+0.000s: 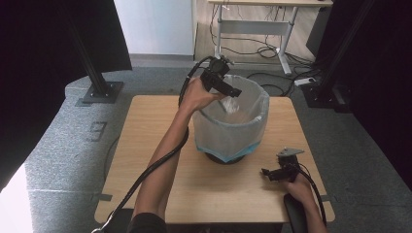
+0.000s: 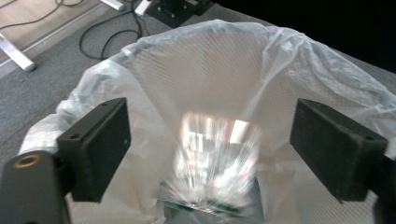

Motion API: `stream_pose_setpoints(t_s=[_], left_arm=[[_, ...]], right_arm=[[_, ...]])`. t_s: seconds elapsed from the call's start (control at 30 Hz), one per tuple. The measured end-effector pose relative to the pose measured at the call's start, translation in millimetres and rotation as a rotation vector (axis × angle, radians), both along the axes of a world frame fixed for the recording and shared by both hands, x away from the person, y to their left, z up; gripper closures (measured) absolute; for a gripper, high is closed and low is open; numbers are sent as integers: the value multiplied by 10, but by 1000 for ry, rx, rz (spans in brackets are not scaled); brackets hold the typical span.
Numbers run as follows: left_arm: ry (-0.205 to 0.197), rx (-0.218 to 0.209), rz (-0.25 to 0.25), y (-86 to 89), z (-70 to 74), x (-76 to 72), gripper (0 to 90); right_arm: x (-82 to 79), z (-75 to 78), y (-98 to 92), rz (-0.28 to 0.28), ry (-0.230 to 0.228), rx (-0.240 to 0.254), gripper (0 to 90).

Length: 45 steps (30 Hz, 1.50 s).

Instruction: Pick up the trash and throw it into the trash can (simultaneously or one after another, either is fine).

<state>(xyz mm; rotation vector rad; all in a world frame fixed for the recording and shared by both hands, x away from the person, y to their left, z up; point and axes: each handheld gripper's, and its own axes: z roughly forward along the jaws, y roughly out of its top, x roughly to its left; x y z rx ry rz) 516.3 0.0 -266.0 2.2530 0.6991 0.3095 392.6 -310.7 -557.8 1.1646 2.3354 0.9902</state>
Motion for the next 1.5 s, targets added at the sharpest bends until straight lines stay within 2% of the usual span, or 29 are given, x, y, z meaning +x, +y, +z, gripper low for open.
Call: stream_pose_setpoints(t_s=[0.03, 0.07, 0.33, 0.53, 1.03, 1.5], left_arm=[[-8, 16, -4, 0, 0, -11, 6], [-13, 19, -7, 2, 0, -17, 0], [-29, 5, -21, 99, 44, -63, 0], [-33, -17, -20, 240, 79, -92, 0], [-60, -52, 21, 635, 188, -214, 0], [-74, -59, 77, 1086, 131, -295, 0]], right_arm=[[0, 0, 0, 0, 0, 0, 0], [0, 0, 0, 0, 0, 0, 0], [0, 0, 0, 1, 0, 0, 0], [0, 0, 0, 0, 0, 0, 0], [-1, 0, 2, 0, 0, 1, 0], [-1, 0, 2, -1, 0, 1, 0]])
